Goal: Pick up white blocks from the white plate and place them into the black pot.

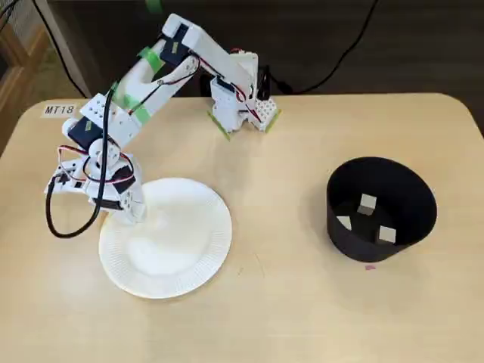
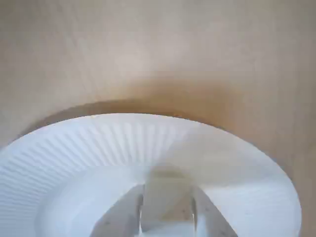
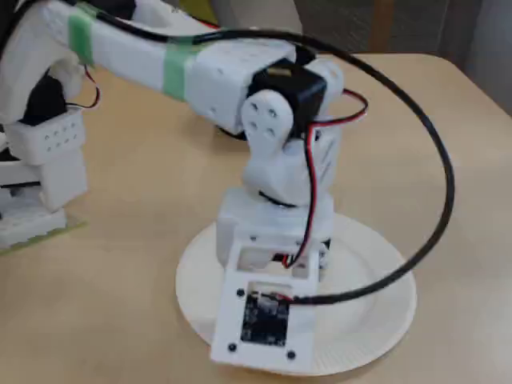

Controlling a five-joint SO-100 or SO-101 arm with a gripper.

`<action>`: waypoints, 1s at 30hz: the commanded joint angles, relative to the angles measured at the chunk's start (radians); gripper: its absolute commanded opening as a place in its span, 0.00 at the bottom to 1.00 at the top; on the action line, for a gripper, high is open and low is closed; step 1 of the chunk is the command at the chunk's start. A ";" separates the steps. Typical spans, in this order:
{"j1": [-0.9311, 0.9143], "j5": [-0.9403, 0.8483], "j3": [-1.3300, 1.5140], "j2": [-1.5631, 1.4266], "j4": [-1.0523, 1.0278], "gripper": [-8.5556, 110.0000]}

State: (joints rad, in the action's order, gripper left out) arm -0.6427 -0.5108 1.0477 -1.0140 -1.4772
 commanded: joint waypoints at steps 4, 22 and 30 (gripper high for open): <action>0.232 0.204 -0.032 -0.431 0.156 0.05; 1.115 0.532 0.830 -1.023 0.673 0.05; 1.186 0.468 0.911 -0.871 0.899 0.05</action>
State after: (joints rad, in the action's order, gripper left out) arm 0.5139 -0.0291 1.9604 -1.9052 -0.6412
